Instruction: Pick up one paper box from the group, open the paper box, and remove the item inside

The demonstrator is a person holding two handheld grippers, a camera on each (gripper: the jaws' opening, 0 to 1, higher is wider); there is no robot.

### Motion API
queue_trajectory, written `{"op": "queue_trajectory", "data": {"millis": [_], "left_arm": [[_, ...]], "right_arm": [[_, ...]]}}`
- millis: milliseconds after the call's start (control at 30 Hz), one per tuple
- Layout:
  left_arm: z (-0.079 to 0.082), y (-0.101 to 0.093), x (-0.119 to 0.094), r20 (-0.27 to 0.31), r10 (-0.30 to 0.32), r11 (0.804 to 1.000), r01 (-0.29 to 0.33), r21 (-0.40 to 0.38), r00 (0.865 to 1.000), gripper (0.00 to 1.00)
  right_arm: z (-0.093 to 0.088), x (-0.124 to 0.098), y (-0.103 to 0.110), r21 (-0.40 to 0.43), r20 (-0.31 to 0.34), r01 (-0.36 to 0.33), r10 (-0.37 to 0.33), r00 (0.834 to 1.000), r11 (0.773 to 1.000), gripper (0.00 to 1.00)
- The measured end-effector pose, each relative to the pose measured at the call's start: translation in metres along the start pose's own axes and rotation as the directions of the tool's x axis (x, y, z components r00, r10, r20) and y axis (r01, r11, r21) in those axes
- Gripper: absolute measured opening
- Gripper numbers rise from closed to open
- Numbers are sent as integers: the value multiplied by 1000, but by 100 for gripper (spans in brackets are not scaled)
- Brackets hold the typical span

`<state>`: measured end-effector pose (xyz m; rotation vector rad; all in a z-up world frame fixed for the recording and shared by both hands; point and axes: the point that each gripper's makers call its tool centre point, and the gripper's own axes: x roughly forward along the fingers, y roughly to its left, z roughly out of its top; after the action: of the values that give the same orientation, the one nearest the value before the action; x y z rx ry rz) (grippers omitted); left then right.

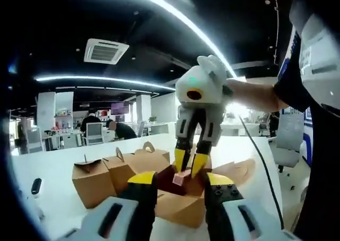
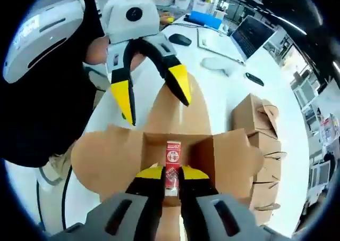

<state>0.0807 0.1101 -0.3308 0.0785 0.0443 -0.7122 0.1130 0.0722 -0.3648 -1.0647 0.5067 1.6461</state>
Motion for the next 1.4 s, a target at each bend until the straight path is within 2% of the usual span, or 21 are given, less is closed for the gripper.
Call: {"op": "queue_trajectory", "data": {"millis": [133, 267, 367, 467, 533, 600, 667, 767, 867, 900, 967, 1033, 1167, 1200, 1267, 1333, 1400], "left_arm": [[2, -3, 0, -4, -3, 1000, 3, 16, 1000, 37], [3, 1, -1, -10, 13, 1000, -13, 26, 1000, 37], [3, 4, -2, -14, 28, 999, -27, 30, 1000, 37], [2, 7, -2, -22, 41, 998, -40, 38, 999, 37], [2, 8, -1, -28, 44, 998, -43, 40, 999, 37], [1, 8, -1, -37, 48, 998, -46, 45, 998, 37], [2, 10, -1, -43, 53, 998, -51, 43, 998, 37], [3, 9, -1, -49, 45, 998, -43, 50, 998, 37], [3, 6, -2, -58, 33, 998, -30, 48, 998, 37], [3, 6, -2, -62, 30, 999, -27, 47, 998, 37], [2, 4, -2, -67, 26, 999, -23, 44, 997, 37], [1, 3, -3, -68, 22, 999, -19, 41, 997, 36], [0, 0, -3, -65, 17, 999, -14, 35, 998, 36], [0, 0, -3, -63, 16, 999, -14, 33, 998, 36], [0, -3, 0, -55, 7, 1000, -6, 20, 998, 36], [-1, -4, 2, -61, 8, 1000, -6, 24, 998, 36], [-2, -6, 4, -64, 4, 1000, -3, 27, 998, 36]], "right_arm": [[-4, -4, -2, 62, 59, 61, -65, 996, 996, 11], [-1, -12, -10, 184, 183, 141, -175, 967, 973, 11], [7, -22, -20, 288, 295, 193, -278, 914, 938, 11], [16, -34, -28, 414, 410, 195, -373, 832, 889, 11], [19, -39, -28, 460, 459, 179, -405, 791, 870, 11], [19, -43, -27, 497, 486, 172, -438, 756, 850, 11], [16, -44, -25, 524, 501, 172, -465, 730, 834, 11], [11, -45, -21, 552, 514, 163, -488, 706, 818, 11], [8, -51, -19, 598, 537, 143, -527, 659, 788, 11], [6, -52, -18, 604, 539, 142, -534, 652, 784, 11], [1, -58, -15, 631, 538, 149, -568, 623, 761, 11], [-1, -66, -13, 657, 553, 133, -595, 584, 742, 11], [-3, -76, -6, 699, 572, 102, -638, 516, 708, 11], [-3, -78, -6, 705, 574, 97, -645, 505, 703, 11], [1, -84, 1, 720, 596, 83, -675, 434, 689, 11], [-1, -83, 5, 727, 588, 93, -687, 427, 680, 11], [-7, -84, 5, 734, 566, 142, -714, 412, 664, 11]]}}
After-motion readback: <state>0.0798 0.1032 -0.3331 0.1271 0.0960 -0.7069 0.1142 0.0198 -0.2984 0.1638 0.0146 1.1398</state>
